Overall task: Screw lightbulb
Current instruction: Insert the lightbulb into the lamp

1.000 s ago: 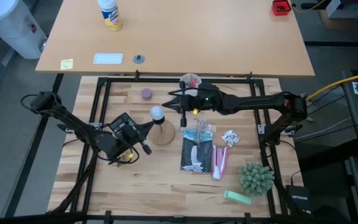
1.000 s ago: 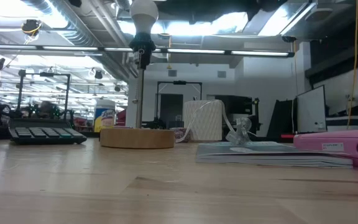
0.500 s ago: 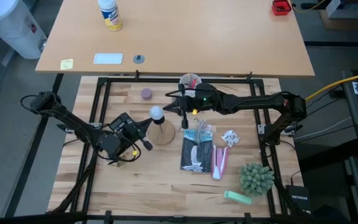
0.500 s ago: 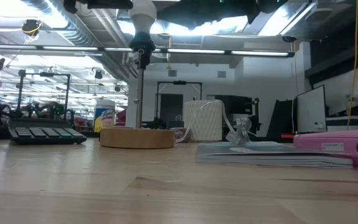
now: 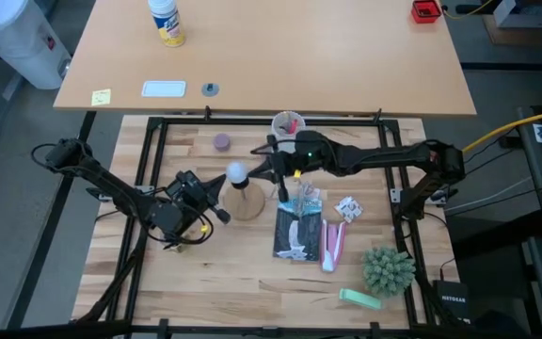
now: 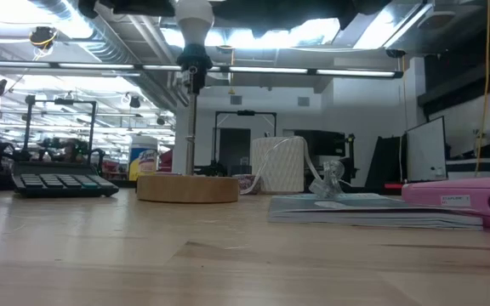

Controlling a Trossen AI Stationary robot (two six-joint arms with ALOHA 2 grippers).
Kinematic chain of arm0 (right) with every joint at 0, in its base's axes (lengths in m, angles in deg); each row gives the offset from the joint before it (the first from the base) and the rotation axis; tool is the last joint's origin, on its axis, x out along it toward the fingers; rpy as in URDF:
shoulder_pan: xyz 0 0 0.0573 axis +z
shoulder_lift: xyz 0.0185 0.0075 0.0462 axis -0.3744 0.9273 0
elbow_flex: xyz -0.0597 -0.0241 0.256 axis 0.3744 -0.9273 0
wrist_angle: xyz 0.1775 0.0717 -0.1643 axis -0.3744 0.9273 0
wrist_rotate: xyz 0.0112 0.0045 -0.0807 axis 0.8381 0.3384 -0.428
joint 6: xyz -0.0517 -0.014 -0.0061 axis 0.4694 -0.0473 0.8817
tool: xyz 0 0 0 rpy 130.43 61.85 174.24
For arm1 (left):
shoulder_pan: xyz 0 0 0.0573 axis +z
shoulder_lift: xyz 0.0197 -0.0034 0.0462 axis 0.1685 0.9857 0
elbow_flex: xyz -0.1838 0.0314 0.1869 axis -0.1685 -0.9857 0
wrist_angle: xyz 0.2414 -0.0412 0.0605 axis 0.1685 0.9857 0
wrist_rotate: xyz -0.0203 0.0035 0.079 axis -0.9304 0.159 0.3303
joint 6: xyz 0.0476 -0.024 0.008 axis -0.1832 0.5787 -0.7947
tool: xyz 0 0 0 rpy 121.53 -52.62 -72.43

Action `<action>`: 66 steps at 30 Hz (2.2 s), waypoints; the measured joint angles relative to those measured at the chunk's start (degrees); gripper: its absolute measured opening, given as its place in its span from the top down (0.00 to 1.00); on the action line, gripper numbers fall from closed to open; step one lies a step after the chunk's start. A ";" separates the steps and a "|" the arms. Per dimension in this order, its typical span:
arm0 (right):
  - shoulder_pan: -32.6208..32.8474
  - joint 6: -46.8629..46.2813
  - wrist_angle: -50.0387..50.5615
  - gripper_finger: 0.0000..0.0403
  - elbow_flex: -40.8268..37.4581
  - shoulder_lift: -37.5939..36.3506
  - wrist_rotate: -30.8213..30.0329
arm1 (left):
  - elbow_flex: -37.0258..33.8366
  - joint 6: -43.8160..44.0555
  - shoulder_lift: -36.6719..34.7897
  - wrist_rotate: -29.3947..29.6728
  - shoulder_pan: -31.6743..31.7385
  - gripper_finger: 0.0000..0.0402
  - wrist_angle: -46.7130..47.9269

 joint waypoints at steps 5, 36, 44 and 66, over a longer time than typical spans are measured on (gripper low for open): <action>2.12 0.38 -0.19 0.96 0.00 0.00 0.39 | 0.00 0.01 0.02 0.12 0.00 1.00 -0.14; -4.50 3.17 -3.57 0.96 0.02 -1.17 -5.07 | 0.02 -5.75 0.00 -7.63 -0.87 1.00 -6.11; -4.46 1.99 -4.73 0.96 0.04 0.43 -2.66 | 0.02 -1.01 0.02 -7.63 0.10 1.00 -1.72; -2.02 0.07 -4.42 0.96 0.04 1.59 2.71 | 0.02 -0.99 0.02 -2.96 -0.05 1.00 -1.53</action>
